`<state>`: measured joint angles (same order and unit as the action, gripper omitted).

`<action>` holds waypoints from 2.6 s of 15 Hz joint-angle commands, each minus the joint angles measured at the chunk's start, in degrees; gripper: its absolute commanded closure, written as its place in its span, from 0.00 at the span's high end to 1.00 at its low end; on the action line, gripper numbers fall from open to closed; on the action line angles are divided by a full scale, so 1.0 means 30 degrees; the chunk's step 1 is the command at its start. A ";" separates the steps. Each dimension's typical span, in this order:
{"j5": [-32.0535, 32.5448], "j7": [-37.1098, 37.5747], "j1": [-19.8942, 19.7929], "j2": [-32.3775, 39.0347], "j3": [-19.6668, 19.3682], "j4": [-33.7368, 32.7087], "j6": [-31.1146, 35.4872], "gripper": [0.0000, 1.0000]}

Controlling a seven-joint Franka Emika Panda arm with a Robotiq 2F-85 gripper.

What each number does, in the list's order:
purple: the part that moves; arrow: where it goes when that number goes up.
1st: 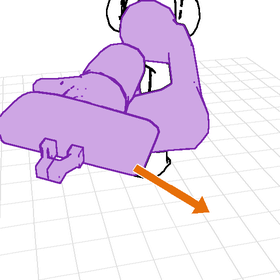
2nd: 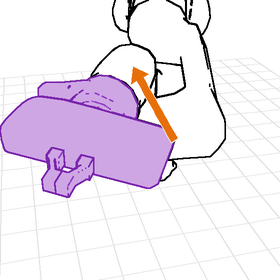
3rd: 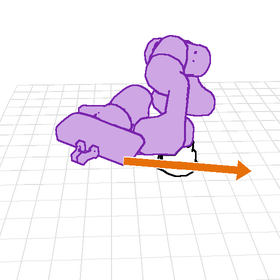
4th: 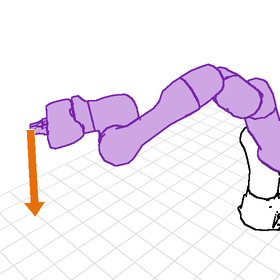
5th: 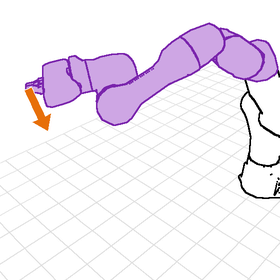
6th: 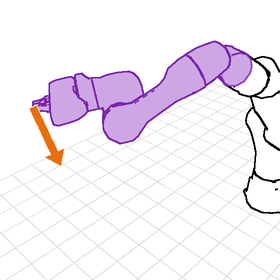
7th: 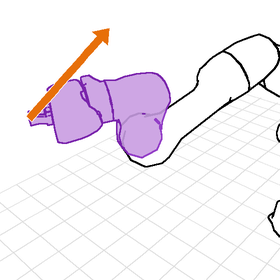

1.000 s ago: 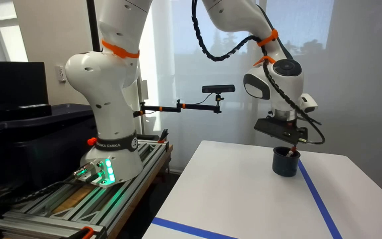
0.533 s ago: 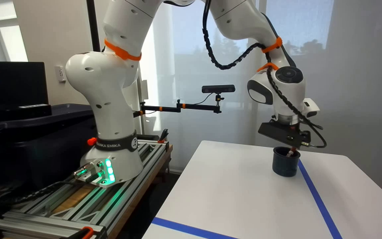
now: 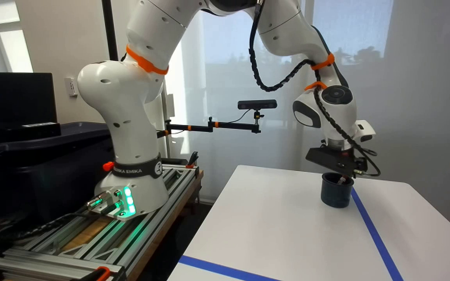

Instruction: Remove the marker from the mug.

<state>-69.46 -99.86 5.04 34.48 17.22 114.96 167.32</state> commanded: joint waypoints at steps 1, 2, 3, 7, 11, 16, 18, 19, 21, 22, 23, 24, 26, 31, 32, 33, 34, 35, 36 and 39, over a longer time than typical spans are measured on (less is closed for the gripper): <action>-0.0835 -0.0391 0.0036 0.0646 0.0508 -0.0823 0.0885 0.80; -0.0855 -0.0337 0.0006 0.0696 0.0568 -0.0883 0.0837 0.83; -0.0936 -0.0428 -0.0033 0.0821 0.0652 -0.1021 0.0927 0.80; -0.1122 -0.0514 -0.0117 0.1075 0.0798 -0.1306 0.1082 0.77; -0.1415 -0.0854 -0.0360 0.1529 0.1055 -0.1790 0.1081 0.77; -0.1939 -0.1576 -0.0632 0.1927 0.1447 -0.2268 0.1132 0.68; -0.1937 -0.1665 -0.0657 0.2044 0.1474 -0.2347 0.1121 0.63; -0.1959 -0.1794 -0.0702 0.2165 0.1530 -0.2446 0.1155 0.64; -0.1919 -0.1769 -0.0727 0.2195 0.1560 -0.2419 0.1203 0.63; -0.1911 -0.1773 -0.0742 0.2304 0.1577 -0.2512 0.1221 0.59; -0.1880 -0.1713 -0.0732 0.2299 0.1573 -0.2475 0.1234 0.58; -0.1904 -0.1777 -0.0757 0.2378 0.1609 -0.2551 0.1249 0.56; -0.1926 -0.1813 -0.0790 0.2349 0.1673 -0.2540 0.1291 0.41; -0.1971 -0.2087 -0.0943 0.2394 0.1850 -0.2635 0.1319 0.00; -0.1968 -0.2111 -0.0982 0.2406 0.1889 -0.2646 0.1310 0.04; -0.2003 -0.2146 -0.1051 0.2331 0.1945 -0.2567 0.1249 0.05; -0.2042 -0.2132 -0.1150 0.2123 0.2035 -0.2370 0.1103 0.05; -0.2088 -0.2169 -0.1278 0.1994 0.2164 -0.2267 0.1005 0.05; -0.2063 -0.2069 -0.1378 0.1763 0.2268 -0.2047 0.0928 0.05; -0.2277 -0.1953 -0.1963 0.0920 0.2755 -0.1315 0.0595 0.05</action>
<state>-73.48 -103.87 1.15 40.63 23.53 108.16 169.63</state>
